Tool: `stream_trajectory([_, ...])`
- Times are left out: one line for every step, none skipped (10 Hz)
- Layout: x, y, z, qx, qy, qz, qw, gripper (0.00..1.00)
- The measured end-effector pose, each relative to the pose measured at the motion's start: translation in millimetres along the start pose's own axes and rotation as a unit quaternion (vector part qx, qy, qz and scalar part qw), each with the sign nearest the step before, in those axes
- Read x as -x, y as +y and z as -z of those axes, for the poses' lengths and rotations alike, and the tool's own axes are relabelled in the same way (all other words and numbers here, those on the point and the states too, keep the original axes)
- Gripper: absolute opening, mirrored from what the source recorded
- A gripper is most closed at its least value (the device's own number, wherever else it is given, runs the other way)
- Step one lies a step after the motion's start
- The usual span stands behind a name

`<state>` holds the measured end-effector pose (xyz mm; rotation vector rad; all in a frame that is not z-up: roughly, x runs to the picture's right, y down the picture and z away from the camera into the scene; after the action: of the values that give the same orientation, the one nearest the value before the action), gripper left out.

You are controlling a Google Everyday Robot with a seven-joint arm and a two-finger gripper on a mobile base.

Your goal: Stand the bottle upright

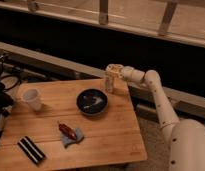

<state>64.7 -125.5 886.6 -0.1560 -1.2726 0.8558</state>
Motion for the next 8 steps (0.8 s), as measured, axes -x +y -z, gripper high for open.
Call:
stream_trajectory([0.0,1.3,-1.9,0.0,0.0,-0.001,1.0,0.18])
stream_trajectory([-0.4,3.0,-4.9,0.001,0.001,-0.001,1.0,0.18])
stream_trajectory([-0.5,3.0,-6.6,0.001,0.001,-0.001,1.0,0.18])
stream_trajectory([-0.5,1.2,-6.3,0.0,0.001,-0.001,1.0,0.18])
stream_trajectory([-1.1,2.1,-6.2,0.002,0.001,-0.001,1.0,0.18])
stream_trajectory([-1.5,5.0,-6.4,0.005,0.002,-0.001,1.0,0.18])
stream_trajectory([-0.9,7.1,-6.9,0.008,0.002,0.0,1.0,0.18])
stream_trajectory([-0.7,6.6,-7.6,0.007,0.002,-0.001,1.0,0.18])
